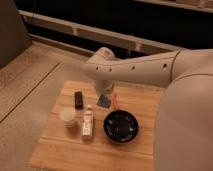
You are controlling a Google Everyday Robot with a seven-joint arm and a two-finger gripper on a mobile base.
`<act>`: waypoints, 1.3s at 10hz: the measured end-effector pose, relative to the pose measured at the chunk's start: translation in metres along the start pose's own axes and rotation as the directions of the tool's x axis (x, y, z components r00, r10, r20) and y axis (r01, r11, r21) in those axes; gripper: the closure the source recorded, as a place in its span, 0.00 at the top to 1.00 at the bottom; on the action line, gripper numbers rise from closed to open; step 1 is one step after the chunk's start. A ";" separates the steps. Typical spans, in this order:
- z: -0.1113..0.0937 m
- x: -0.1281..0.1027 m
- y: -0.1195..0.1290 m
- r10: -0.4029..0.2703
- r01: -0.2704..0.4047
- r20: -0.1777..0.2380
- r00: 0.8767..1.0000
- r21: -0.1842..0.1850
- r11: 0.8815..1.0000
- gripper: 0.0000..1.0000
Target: Place the white sponge in the ceramic bowl
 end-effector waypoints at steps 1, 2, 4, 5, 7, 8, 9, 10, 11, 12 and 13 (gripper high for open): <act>0.000 0.000 0.000 0.004 -0.004 -0.002 1.000 -0.003 1.000 0.00; 0.001 -0.001 -0.001 0.019 -0.019 -0.011 1.000 -0.019 1.000 0.00; 0.005 -0.005 -0.015 0.082 -0.087 -0.056 0.995 -0.084 0.993 0.00; 0.007 -0.005 -0.028 0.114 -0.125 -0.090 0.989 -0.130 0.983 0.00; 0.014 0.006 -0.063 0.108 -0.135 -0.150 0.983 -0.189 0.973 0.00; 0.018 0.018 -0.071 0.075 -0.108 -0.172 0.982 -0.191 0.975 0.00; 0.025 0.032 -0.078 0.045 -0.080 -0.192 0.980 -0.181 0.980 0.00; 0.036 0.052 -0.081 0.010 -0.045 -0.219 0.976 -0.158 0.986 0.00; 0.047 0.069 -0.082 -0.022 -0.010 -0.239 0.971 -0.132 0.991 0.00; 0.057 0.080 -0.081 -0.038 0.011 -0.256 0.966 -0.105 0.994 0.00; 0.067 0.090 -0.081 -0.046 0.026 -0.276 0.960 -0.075 0.997 0.00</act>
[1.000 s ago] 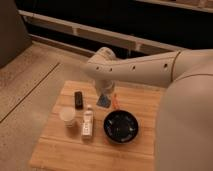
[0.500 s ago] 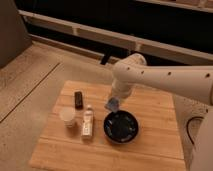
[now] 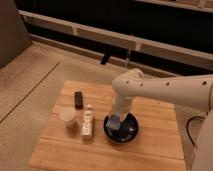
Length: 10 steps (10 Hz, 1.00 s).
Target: Place the white sponge in the ceramic bowl
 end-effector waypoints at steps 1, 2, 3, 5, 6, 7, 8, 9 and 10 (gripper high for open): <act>0.011 0.001 -0.009 0.013 -0.012 -0.013 1.000 0.045 0.999 0.00; 0.017 0.001 -0.016 0.030 -0.029 -0.021 0.999 0.070 0.997 0.00; 0.024 -0.002 -0.027 0.063 -0.060 -0.024 0.998 0.109 0.992 0.00; 0.029 -0.008 -0.036 0.098 -0.094 -0.022 0.995 0.141 0.985 0.00; 0.030 -0.011 -0.035 0.103 -0.099 -0.018 0.995 0.145 0.984 0.07; 0.030 -0.012 -0.032 0.100 -0.096 -0.018 0.995 0.143 0.985 0.14; 0.030 -0.014 -0.026 0.094 -0.091 -0.017 0.995 0.137 0.986 0.27; 0.030 -0.015 -0.022 0.088 -0.085 -0.015 0.996 0.132 0.988 0.41; 0.030 -0.016 -0.020 0.081 -0.079 -0.014 0.997 0.129 0.988 0.49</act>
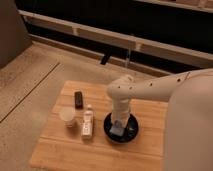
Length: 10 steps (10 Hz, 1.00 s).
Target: Place the white sponge in the ceramic bowl
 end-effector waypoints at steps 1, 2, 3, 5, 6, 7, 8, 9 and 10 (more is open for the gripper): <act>-0.001 0.000 0.002 -0.006 0.006 0.002 1.000 -0.004 1.000 0.58; -0.003 -0.001 0.004 -0.011 0.011 0.006 1.000 -0.007 1.000 0.69; -0.004 -0.002 0.005 -0.013 0.014 0.008 1.000 -0.009 1.000 0.77; -0.004 -0.002 0.006 -0.016 0.016 0.008 1.000 -0.012 1.000 0.79; -0.004 -0.001 0.006 -0.017 0.017 0.008 1.000 -0.013 1.000 0.79; -0.004 -0.001 0.006 -0.019 0.019 0.008 1.000 -0.014 1.000 0.79; -0.004 -0.001 0.007 -0.021 0.022 0.010 1.000 -0.013 1.000 0.79; -0.004 -0.001 0.008 -0.026 0.026 0.011 1.000 -0.011 1.000 0.79; -0.004 -0.001 0.008 -0.026 0.027 0.011 1.000 -0.011 1.000 0.79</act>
